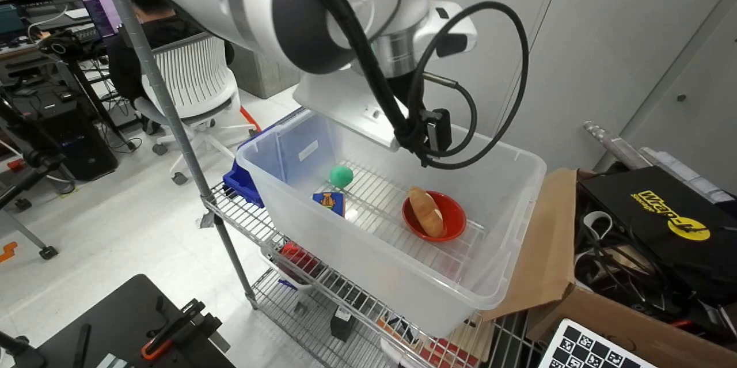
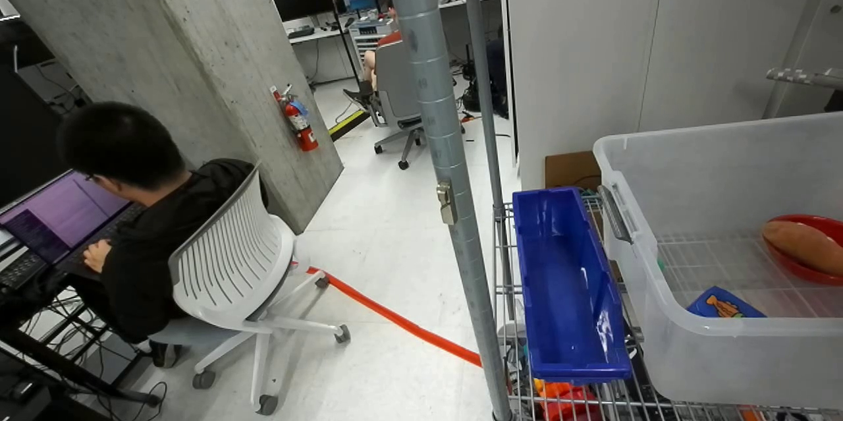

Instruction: Remove the bread from the red bowl

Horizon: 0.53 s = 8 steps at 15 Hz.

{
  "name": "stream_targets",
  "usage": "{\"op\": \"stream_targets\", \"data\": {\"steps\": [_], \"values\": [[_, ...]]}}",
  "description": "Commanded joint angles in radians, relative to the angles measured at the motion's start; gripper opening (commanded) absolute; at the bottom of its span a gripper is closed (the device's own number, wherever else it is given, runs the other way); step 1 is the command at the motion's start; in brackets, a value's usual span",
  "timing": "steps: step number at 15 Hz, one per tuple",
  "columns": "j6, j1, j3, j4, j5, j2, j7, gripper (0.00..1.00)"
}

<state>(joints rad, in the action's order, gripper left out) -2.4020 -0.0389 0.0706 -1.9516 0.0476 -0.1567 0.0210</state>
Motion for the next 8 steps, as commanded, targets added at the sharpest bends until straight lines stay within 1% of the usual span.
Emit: {"op": "stream_targets", "data": {"steps": [1,2,4,5,6,8], "values": [[-0.032,-0.025,-0.015,0.209,-0.102,-0.223,-0.034,1.0],[-0.048,-0.038,-0.03,0.25,-0.148,-0.273,-0.012,1.0],[-0.025,-0.044,-0.028,0.345,-0.175,-0.381,-0.055,1.0],[-0.037,-0.059,-0.045,0.392,-0.223,-0.434,-0.058,1.0],[-0.006,-0.074,-0.063,0.443,-0.271,-0.484,-0.074,1.0],[0.009,-0.085,-0.073,0.542,-0.312,-0.576,-0.108,1.0]]}}
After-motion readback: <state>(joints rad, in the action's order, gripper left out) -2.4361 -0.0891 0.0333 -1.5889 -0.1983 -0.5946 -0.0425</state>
